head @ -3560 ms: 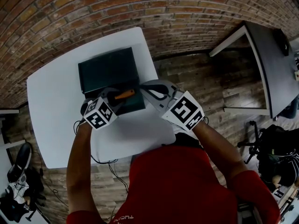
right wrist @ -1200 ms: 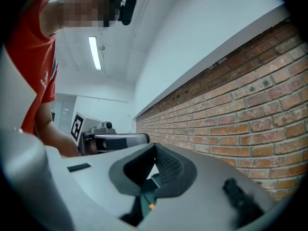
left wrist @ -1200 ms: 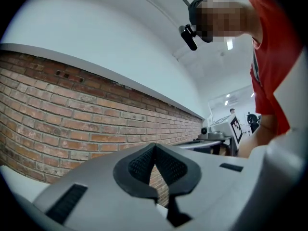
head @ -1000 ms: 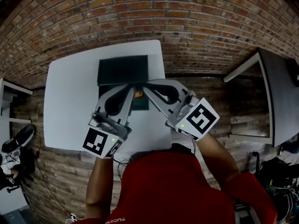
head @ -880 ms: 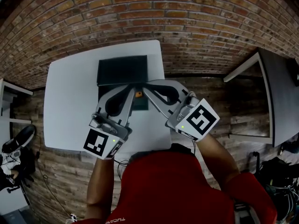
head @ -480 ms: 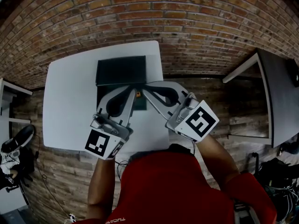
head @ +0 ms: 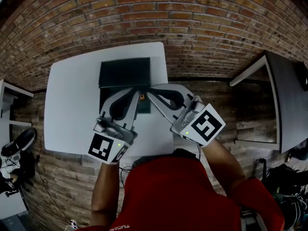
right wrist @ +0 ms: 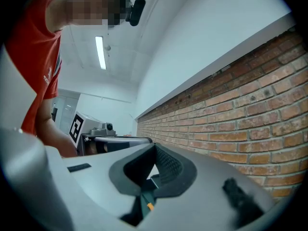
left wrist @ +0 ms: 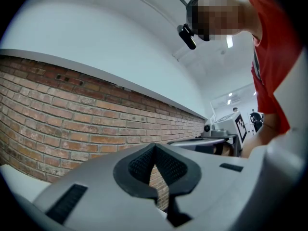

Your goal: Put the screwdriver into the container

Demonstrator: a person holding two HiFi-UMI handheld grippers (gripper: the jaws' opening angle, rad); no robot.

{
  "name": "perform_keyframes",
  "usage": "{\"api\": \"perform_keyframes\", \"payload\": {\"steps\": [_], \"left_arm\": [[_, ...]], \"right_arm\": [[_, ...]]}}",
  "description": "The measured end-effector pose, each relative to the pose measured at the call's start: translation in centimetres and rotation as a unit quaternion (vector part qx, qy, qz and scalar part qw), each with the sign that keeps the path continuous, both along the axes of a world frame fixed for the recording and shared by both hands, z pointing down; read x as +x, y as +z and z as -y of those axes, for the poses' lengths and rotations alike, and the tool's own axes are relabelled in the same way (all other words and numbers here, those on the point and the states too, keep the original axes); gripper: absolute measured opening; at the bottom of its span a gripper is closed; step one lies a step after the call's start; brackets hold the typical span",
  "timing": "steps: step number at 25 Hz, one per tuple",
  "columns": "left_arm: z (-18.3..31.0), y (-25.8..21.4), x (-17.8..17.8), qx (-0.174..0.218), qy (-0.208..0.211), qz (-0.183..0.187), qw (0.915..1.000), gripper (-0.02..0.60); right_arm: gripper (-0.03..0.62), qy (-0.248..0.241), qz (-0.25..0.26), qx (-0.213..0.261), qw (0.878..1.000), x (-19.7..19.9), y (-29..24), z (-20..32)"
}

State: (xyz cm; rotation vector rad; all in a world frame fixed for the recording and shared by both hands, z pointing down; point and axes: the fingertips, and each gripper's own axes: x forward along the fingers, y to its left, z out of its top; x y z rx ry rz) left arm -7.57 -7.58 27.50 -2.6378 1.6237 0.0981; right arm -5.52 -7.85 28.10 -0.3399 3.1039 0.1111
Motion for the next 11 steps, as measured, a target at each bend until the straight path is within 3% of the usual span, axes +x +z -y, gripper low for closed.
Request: {"api": "perform_keyframes", "payload": {"steps": [11], "left_arm": [[-0.04, -0.26, -0.32, 0.003, -0.005, -0.004, 1.0, 0.012]], "right_arm": [[0.031, 0.0, 0.002, -0.001, 1.0, -0.02, -0.04, 0.05]]}}
